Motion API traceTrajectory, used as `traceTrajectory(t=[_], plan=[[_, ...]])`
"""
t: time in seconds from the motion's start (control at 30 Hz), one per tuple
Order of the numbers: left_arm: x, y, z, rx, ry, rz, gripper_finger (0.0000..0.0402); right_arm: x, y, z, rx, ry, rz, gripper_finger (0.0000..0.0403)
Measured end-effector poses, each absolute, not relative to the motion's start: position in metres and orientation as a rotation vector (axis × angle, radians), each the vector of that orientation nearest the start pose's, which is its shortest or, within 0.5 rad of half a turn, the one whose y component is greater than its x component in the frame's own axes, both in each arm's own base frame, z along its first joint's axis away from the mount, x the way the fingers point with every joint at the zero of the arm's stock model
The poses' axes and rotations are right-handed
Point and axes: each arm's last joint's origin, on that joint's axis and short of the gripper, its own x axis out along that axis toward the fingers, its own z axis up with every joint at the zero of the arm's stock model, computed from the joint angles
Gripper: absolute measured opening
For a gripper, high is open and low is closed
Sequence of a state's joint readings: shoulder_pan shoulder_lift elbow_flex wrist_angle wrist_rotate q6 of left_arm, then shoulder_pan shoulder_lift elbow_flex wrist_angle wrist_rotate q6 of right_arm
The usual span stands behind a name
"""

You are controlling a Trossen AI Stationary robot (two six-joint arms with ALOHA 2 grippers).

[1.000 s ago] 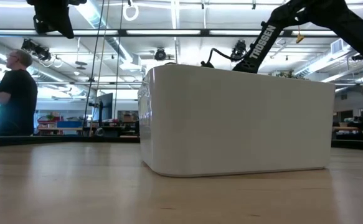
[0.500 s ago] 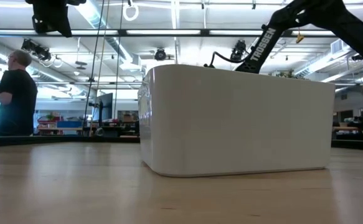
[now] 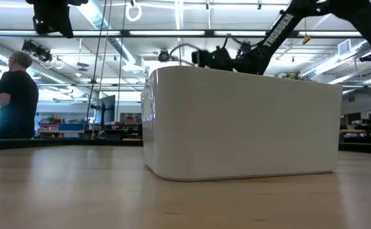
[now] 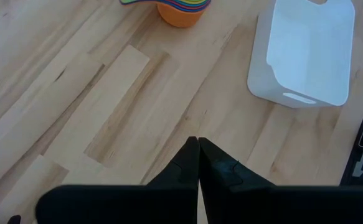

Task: Nest measuring cups in basket
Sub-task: Stack the violet measuring cup into the green measuring cup

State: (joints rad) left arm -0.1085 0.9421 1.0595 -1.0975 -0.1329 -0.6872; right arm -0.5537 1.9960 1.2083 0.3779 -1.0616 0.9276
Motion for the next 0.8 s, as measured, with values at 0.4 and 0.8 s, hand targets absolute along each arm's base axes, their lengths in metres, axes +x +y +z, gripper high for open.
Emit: traceTrajectory(t=[0.4,0.8], plan=[[0.154,-0.013,0.325,-0.513,0.918,0.353,0.0009,0.329,-0.179,0.26,0.875,0.469,0.426,0.0066],[0.154,-0.013,0.325,-0.527,0.915,0.361,0.0009,0.262,-0.144,0.272,0.47,0.874,0.134,0.0012]])
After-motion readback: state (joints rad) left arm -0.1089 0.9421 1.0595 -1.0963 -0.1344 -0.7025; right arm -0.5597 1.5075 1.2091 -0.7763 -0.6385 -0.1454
